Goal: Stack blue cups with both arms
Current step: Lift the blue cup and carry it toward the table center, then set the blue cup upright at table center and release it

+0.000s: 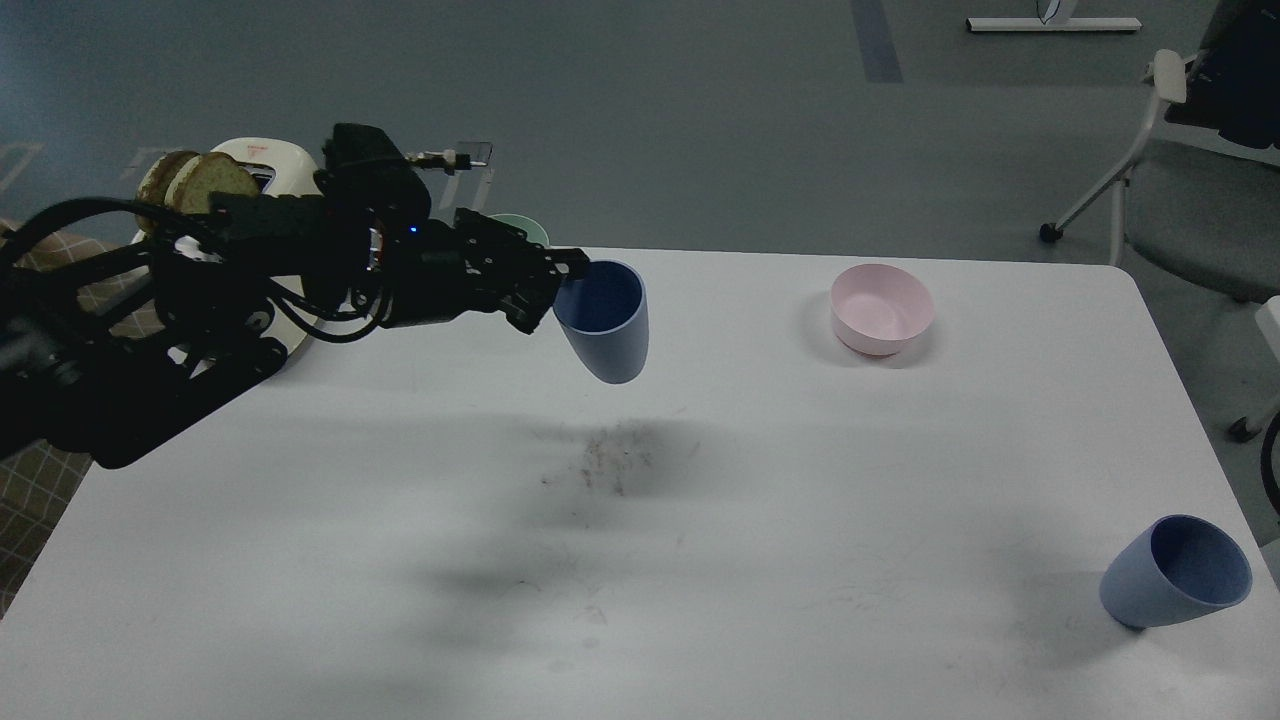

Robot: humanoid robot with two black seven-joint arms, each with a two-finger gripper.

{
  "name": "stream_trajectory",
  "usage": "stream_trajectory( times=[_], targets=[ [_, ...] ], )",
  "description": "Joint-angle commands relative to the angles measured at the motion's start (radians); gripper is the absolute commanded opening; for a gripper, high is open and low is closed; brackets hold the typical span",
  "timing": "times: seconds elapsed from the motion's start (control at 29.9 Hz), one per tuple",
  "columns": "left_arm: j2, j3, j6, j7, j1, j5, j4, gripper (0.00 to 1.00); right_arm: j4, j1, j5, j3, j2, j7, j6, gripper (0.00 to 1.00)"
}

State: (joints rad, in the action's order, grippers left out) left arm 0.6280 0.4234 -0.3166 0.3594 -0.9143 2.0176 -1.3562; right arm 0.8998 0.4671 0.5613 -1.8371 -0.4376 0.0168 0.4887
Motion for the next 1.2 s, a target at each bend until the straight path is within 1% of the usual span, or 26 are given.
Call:
stream_trajectory(
  times=[0.0,0.1,0.23,0.37,0.47,0.7,0.8,0.97,1.04,1.07,1.1,1.17],
  targets=[
    [-0.068,-0.034,-0.022,0.000,-0.008,0.068,0.045,0.00,0.007,-0.005,0.000,-0.004,-0.001,0.000,0.000,1.00],
    [-0.135,-0.073,-0.030,0.000,-0.026,0.095,0.087,0.00,0.030,-0.024,-0.001,-0.016,-0.001,0.000,0.000,1.00],
    [-0.163,-0.123,-0.030,-0.002,-0.046,0.096,0.111,0.00,0.059,-0.054,0.000,-0.025,0.000,0.000,0.000,1.00],
    [-0.231,-0.140,-0.030,-0.007,-0.041,0.102,0.181,0.00,0.062,-0.070,-0.001,-0.039,-0.001,0.000,0.000,1.00],
    [-0.249,-0.150,-0.030,-0.007,-0.037,0.113,0.189,0.00,0.074,-0.071,-0.001,-0.053,-0.001,0.000,0.000,1.00],
    [-0.226,-0.149,-0.027,-0.007,-0.035,0.110,0.186,0.01,0.093,-0.081,-0.001,-0.056,-0.001,0.000,0.000,1.00],
    [-0.218,-0.149,-0.026,-0.007,-0.037,0.107,0.184,0.07,0.094,-0.079,-0.001,-0.056,0.003,0.000,0.000,1.00],
    [-0.212,-0.147,-0.024,-0.005,-0.035,0.104,0.178,0.08,0.094,-0.079,-0.001,-0.054,0.000,0.000,0.000,1.00],
    [-0.205,-0.144,-0.022,-0.005,-0.035,0.102,0.177,0.12,0.093,-0.079,-0.001,-0.056,-0.004,0.000,0.000,1.00],
    [-0.205,-0.144,-0.022,-0.005,-0.035,0.102,0.177,0.12,0.093,-0.079,-0.001,-0.056,-0.004,0.000,0.000,1.00],
    [-0.200,-0.141,-0.022,-0.005,-0.035,0.101,0.177,0.16,0.093,-0.081,-0.001,-0.056,-0.013,0.000,0.000,1.00],
    [-0.199,-0.135,-0.019,-0.004,-0.037,0.096,0.174,0.29,0.093,-0.081,-0.001,-0.056,-0.029,0.000,0.000,1.00]
  ],
)
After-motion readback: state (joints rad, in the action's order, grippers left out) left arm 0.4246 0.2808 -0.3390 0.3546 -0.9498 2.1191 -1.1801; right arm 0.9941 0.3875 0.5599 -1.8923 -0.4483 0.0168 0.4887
